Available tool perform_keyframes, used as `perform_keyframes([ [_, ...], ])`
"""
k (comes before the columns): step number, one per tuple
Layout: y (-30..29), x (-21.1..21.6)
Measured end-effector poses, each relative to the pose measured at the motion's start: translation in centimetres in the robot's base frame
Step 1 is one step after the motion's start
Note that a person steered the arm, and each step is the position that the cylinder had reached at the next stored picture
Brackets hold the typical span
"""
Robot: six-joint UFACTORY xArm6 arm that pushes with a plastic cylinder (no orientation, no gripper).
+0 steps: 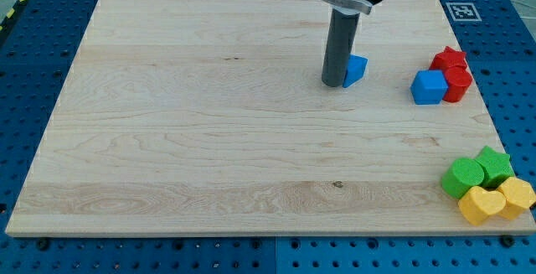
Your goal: Place the blue triangle above the blue cube
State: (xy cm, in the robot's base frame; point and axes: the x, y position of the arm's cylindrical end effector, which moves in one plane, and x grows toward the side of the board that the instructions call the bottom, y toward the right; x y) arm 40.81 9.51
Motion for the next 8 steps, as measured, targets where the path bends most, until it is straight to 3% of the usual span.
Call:
perform_keyframes([
  [4, 5.3, -5.0],
  [6, 9.5, -5.1],
  [8, 7.0, -7.8],
])
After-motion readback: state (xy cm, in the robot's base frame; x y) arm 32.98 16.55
